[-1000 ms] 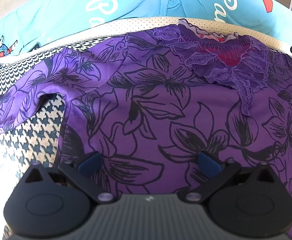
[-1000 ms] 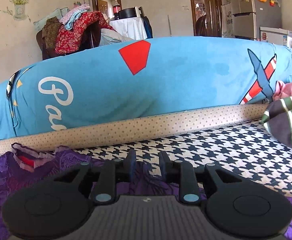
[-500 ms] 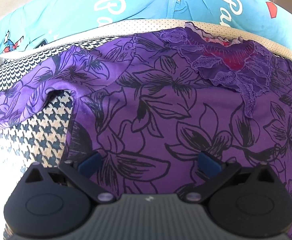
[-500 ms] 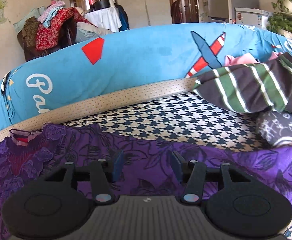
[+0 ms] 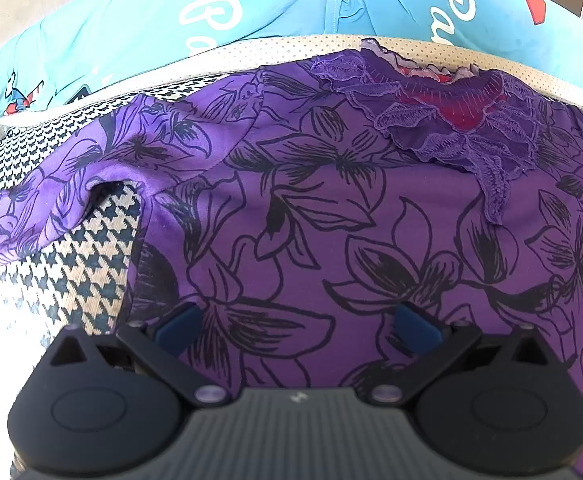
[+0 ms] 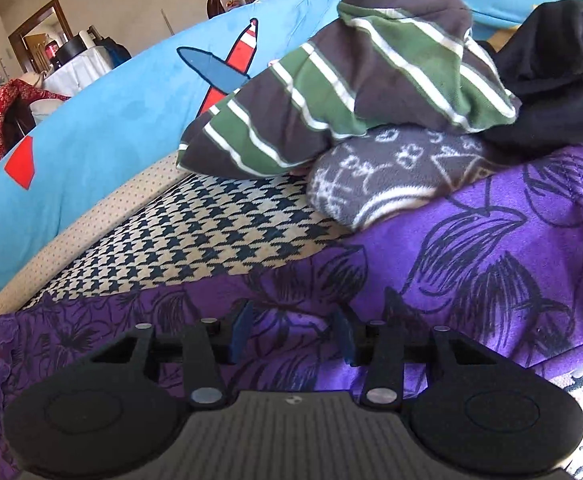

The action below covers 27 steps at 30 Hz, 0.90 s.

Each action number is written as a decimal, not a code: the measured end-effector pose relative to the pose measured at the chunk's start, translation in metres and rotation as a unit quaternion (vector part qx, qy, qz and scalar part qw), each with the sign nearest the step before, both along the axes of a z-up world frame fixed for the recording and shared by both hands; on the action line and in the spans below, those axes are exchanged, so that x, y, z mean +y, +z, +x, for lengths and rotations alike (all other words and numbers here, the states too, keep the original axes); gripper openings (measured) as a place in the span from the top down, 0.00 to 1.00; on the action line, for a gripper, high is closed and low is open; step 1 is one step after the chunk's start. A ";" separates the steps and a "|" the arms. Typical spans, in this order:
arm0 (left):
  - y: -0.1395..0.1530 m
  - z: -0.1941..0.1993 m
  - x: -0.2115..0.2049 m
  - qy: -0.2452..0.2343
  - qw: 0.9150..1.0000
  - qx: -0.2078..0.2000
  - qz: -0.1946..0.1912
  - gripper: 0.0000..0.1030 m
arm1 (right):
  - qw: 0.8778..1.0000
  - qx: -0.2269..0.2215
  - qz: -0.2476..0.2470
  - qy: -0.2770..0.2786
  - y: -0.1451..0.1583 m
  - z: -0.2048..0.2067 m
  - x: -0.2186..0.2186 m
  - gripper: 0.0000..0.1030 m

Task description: Fold clothes

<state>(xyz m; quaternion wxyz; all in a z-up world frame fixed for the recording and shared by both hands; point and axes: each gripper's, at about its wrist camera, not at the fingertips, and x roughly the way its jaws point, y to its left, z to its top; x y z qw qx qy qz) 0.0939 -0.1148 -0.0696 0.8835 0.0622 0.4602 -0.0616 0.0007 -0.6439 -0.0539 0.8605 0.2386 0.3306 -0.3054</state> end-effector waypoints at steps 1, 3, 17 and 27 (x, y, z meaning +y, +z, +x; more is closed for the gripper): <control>0.000 -0.001 0.000 0.000 1.000 -0.001 0.000 0.00 | 1.000 0.014 -0.014 -0.010 0.001 0.001 0.001 0.59; 0.000 -0.003 0.000 0.001 1.000 -0.003 0.001 0.00 | 0.999 0.026 -0.031 -0.016 0.003 0.000 0.005 0.58; -0.003 -0.035 0.004 0.020 1.000 -0.023 -0.003 0.00 | 0.992 0.007 -0.057 0.113 0.033 0.007 0.093 0.42; -0.005 -0.068 0.006 0.029 0.999 -0.038 -0.007 0.00 | 0.962 0.009 -0.069 0.263 0.027 0.013 0.168 0.39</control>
